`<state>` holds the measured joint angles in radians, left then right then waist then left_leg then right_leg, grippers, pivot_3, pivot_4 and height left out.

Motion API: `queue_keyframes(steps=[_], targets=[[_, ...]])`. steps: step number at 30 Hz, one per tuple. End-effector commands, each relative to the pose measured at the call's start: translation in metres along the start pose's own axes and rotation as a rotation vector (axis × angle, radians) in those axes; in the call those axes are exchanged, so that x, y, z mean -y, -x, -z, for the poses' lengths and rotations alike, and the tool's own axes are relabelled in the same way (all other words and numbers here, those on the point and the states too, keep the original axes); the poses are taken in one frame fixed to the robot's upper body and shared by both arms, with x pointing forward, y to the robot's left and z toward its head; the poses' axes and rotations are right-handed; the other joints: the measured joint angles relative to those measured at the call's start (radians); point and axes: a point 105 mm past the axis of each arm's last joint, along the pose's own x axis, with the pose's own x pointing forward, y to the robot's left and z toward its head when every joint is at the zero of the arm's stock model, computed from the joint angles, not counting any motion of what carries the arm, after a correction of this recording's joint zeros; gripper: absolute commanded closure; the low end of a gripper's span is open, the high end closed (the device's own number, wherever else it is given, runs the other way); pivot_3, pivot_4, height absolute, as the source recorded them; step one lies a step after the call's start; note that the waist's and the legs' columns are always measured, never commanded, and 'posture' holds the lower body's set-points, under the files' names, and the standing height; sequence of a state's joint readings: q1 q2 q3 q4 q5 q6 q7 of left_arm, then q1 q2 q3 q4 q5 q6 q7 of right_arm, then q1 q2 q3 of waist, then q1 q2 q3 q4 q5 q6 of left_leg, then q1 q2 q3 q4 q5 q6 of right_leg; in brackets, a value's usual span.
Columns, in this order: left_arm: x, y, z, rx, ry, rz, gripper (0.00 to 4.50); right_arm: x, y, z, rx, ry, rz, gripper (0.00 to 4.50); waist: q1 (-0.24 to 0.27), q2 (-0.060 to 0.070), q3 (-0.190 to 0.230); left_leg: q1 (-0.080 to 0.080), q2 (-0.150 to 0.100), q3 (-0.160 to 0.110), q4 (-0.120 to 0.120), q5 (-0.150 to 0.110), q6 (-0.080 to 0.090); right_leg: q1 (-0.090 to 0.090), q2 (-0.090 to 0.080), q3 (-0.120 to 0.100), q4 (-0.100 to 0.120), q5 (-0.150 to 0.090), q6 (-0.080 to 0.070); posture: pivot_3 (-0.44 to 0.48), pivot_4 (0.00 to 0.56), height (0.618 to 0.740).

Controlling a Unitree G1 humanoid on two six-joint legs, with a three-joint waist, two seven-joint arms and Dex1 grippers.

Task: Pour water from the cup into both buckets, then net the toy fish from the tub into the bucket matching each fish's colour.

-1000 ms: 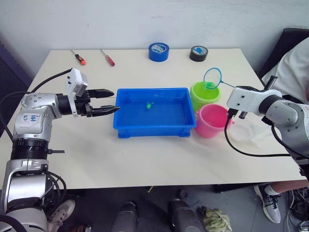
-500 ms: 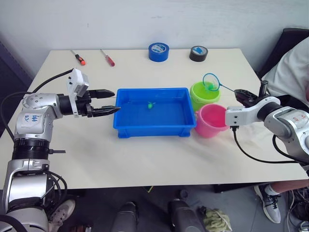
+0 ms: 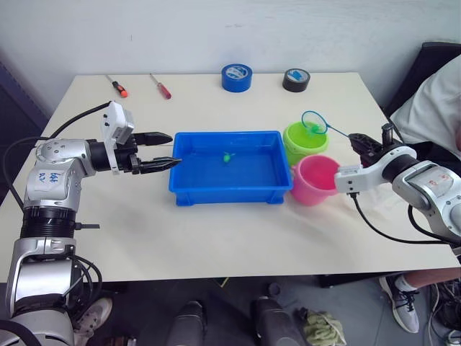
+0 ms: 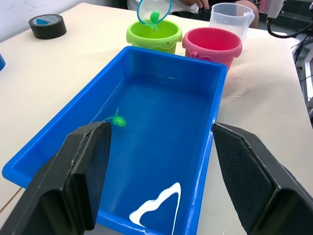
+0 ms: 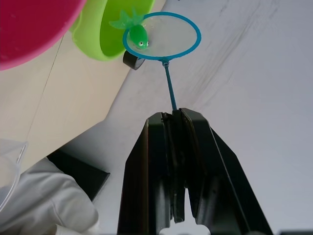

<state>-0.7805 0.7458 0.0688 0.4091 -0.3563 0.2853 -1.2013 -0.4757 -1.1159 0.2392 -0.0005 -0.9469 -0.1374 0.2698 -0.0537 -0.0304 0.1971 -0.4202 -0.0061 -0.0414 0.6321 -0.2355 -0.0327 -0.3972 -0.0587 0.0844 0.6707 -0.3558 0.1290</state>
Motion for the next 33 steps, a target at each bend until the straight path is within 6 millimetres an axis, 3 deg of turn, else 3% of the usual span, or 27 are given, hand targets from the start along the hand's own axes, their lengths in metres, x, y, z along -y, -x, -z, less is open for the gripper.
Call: queue_keyframes(steps=[1, 8, 15, 33], targets=[[-0.002, 0.004, -0.011, 0.032, -0.034, -0.015, 0.92, 0.009, 0.003, 0.003, -0.012, 0.053, 0.061, 4.5, 0.0, 0.0, 0.0, 0.0, 0.0, 0.0, 0.0, 0.0, 0.0, 0.0, 0.0, 0.0, 0.0, 0.0, 0.0, 0.0, 0.15, 0.734], [-0.003, 0.005, -0.011, 0.032, -0.032, -0.02, 0.92, 0.008, 0.005, -0.007, 0.008, 0.084, 0.09, 4.5, -0.001, 0.0, 0.0, 0.0, 0.0, 0.0, 0.0, 0.0, 0.0, 0.0, 0.0, 0.0, 0.001, 0.0, 0.0, 0.0, 0.15, 0.734], [-0.003, 0.005, -0.011, 0.033, -0.033, -0.023, 0.92, 0.02, 0.003, -0.004, -0.024, 0.109, 0.15, 4.5, -0.001, 0.0, 0.0, 0.0, 0.0, 0.0, 0.001, 0.0, 0.0, 0.0, 0.001, 0.001, 0.002, 0.0, 0.0, 0.0, 0.15, 0.734], [-0.001, 0.007, -0.01, 0.028, -0.027, -0.025, 0.92, 0.015, 0.004, -0.001, -0.06, 0.204, 0.137, 4.5, -0.002, 0.0, 0.0, 0.0, 0.0, 0.0, 0.002, 0.0, 0.0, 0.0, 0.001, 0.001, 0.003, 0.0, 0.0, 0.0, 0.15, 0.734]])
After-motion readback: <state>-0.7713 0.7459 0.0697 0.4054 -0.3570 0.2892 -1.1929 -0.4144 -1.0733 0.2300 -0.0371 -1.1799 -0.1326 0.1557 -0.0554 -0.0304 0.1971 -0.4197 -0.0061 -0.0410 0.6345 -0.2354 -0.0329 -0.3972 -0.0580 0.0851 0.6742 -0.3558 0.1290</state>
